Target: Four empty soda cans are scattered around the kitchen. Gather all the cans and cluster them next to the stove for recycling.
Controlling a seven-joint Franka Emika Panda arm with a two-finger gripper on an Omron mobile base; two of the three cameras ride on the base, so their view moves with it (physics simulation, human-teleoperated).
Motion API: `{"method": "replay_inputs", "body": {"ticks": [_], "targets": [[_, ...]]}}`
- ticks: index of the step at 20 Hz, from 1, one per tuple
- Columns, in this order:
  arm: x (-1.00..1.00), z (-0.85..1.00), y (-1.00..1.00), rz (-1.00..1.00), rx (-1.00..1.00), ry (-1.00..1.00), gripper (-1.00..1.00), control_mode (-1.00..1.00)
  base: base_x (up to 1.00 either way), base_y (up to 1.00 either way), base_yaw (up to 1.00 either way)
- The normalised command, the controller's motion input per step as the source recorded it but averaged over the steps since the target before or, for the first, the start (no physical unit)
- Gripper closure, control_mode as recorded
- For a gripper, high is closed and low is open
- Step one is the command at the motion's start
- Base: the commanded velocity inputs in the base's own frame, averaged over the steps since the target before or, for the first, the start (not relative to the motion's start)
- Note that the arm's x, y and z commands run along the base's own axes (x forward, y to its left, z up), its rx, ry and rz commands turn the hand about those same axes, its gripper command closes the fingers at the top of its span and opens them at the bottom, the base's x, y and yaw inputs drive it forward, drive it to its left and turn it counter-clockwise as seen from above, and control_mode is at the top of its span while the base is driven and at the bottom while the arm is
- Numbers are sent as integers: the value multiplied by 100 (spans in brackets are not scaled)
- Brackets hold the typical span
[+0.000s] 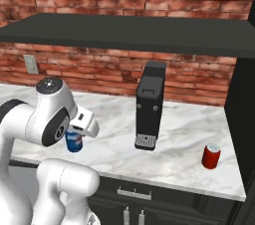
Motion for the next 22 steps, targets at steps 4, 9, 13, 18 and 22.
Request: {"method": "replay_inputs", "body": {"ticks": [4, 9, 13, 18, 22], "targets": [[-57, 28, 6, 0, 0, 0, 100, -100, 0, 0, 0], [-66, 25, 1, 0, 0, -1, 100, -100, 0, 0, 0], [-70, 20, 0, 0, 0, -1, 100, -100, 0, 0, 0], [0, 0, 0, 0, 0, 0, 100, 100, -83, 1, 0], [0, 0, 0, 0, 0, 0, 100, 100, -83, 3, 0]]}}
